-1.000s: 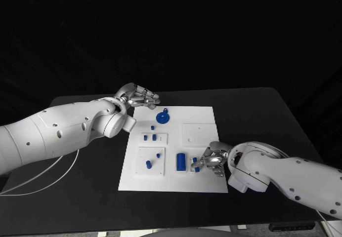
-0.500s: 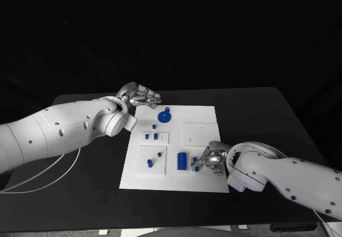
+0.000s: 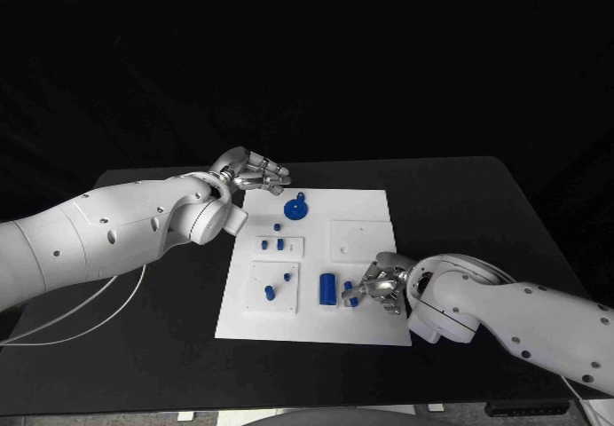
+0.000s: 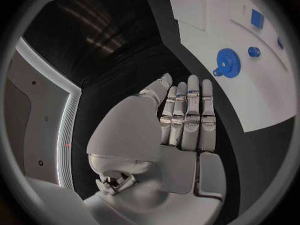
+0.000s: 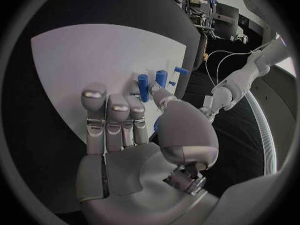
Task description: Assemble the parts on the task board
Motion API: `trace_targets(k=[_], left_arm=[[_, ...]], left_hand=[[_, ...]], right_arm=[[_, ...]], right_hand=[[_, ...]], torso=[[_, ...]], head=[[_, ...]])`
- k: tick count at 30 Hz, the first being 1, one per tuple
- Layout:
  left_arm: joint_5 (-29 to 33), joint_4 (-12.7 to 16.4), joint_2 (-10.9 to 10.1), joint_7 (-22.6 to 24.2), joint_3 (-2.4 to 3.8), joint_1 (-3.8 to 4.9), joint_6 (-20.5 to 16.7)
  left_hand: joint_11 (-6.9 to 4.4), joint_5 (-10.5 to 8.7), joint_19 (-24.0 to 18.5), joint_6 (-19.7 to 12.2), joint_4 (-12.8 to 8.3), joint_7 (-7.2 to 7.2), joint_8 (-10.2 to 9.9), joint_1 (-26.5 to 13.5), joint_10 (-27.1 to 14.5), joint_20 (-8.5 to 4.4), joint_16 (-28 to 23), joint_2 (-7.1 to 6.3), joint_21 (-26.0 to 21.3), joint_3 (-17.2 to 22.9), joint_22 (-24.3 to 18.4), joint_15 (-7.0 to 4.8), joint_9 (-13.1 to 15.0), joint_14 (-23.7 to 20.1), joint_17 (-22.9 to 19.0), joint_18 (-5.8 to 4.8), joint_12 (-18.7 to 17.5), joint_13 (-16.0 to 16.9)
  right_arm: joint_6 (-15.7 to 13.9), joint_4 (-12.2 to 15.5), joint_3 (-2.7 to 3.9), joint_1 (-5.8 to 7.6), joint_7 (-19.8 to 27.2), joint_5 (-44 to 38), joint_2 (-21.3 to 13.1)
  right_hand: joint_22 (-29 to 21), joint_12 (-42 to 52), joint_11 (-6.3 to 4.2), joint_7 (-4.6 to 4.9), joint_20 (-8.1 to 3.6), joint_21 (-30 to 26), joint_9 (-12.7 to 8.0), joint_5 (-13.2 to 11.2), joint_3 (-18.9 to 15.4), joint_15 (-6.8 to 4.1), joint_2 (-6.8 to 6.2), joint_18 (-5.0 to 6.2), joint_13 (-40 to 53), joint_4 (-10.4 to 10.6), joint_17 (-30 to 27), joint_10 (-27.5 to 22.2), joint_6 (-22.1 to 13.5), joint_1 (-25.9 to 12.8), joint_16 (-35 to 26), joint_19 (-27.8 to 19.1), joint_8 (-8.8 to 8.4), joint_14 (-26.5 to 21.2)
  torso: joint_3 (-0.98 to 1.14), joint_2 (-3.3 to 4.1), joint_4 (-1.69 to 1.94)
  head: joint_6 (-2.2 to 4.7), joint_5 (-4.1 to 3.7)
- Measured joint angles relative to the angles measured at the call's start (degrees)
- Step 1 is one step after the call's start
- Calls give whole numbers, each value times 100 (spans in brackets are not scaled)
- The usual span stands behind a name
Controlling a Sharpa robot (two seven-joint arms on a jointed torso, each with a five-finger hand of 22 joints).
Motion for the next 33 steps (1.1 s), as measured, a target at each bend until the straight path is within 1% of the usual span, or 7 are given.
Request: trace_targets(k=[3, 8, 15, 22, 25, 29, 33], left_arm=[[0, 0, -2, -4, 0, 1, 2], [0, 0, -5, -12, 0, 1, 5], [0, 1, -11, -19, 0, 1, 10], [-1, 1, -17, -26, 0, 0, 13], [-1, 1, -19, -28, 0, 0, 14], [-1, 2, -23, -32, 0, 0, 16], [-2, 2, -26, -37, 0, 0, 17]], left_hand=[[0, 0, 0, 0, 0, 0, 0, 0, 0, 0, 0, 0, 0, 0, -5, 0, 0, 0, 0, 0, 0, 0], [0, 0, 0, 0, 0, 0, 0, 0, 0, 0, 0, 0, 0, 0, -5, 0, 0, 0, -1, 0, 0, 0], [0, 0, 0, 0, 0, 0, 0, 0, 0, 0, 0, 0, 0, 0, -4, 0, 0, 0, -1, 0, 0, 0], [0, 0, 0, 0, 15, 0, 0, 0, 0, 0, 0, 0, 0, -15, -22, 0, 0, 0, -1, 0, 0, 0], [0, 0, 0, 0, 15, 0, 0, 0, 0, 0, 0, 0, 0, -15, -22, 0, 0, 0, -2, 0, 0, 0], [0, 0, 0, 0, 14, 0, 0, 0, 0, 0, 0, 0, 0, -14, -22, 0, 0, 0, -2, 0, 0, 0], [0, 0, 0, 0, 14, 0, 0, 0, 0, 0, 0, 0, 0, -14, -21, 0, 0, 0, -2, 0, 0, 0]], right_arm=[[-16, -9, -4, -3, -2, -4, -2], [-40, -8, -6, -5, -3, -4, -4], [-68, 0, -7, -6, 9, -4, -17], [-78, 32, -12, -13, 82, 19, -62], [-76, 54, -14, -17, 120, 34, -87], [-69, 118, -16, -25, 180, 69, -147], [-65, 195, -16, -28, 234, 98, -211]], right_hand=[[0, 0, -7, -11, 0, 0, -1, -89, -185, -1, -225, 0, -7, 412, 0, -34, 11, 82, 0, 0, -15, -1], [0, 0, -24, 3, 0, 0, -10, -89, -633, 0, -366, 1, -25, 881, 0, -53, -2, 228, 0, 0, -20, 0], [0, 0, -4, 10, 0, 0, -24, -89, -866, 0, -412, 2, -34, 1175, 11, -33, -10, 274, -11, 0, -21, 0], [0, 0, -4, 16, 0, 0, -21, -44, -1009, 1, -413, 2, -34, 1299, 11, -33, -36, 275, -23, 0, -69, 1], [2, 0, -4, 25, 0, 0, -15, -17, -1047, 1, -387, 3, -34, 1275, 12, -33, -48, 301, -23, 0, -47, 1], [5, 0, -4, 27, 0, 0, -16, 83, -1086, 1, -283, 2, -34, 1104, 15, -33, -49, 282, -23, 0, -47, 1], [5, 0, -4, 27, 0, 0, -17, 143, -1094, 1, -269, 3, -33, 1083, 15, -33, -49, 268, -23, 0, -47, 1]], torso=[[0, -1, -1], [0, -1, -1], [-1, -2, -1], [-1, -3, -1], [2, -3, -1], [6, -2, -1], [7, -2, -3]], head=[[-2, 2], [-8, 4], [-8, 4], [2, 4], [4, 2], [5, 1], [4, -2]])
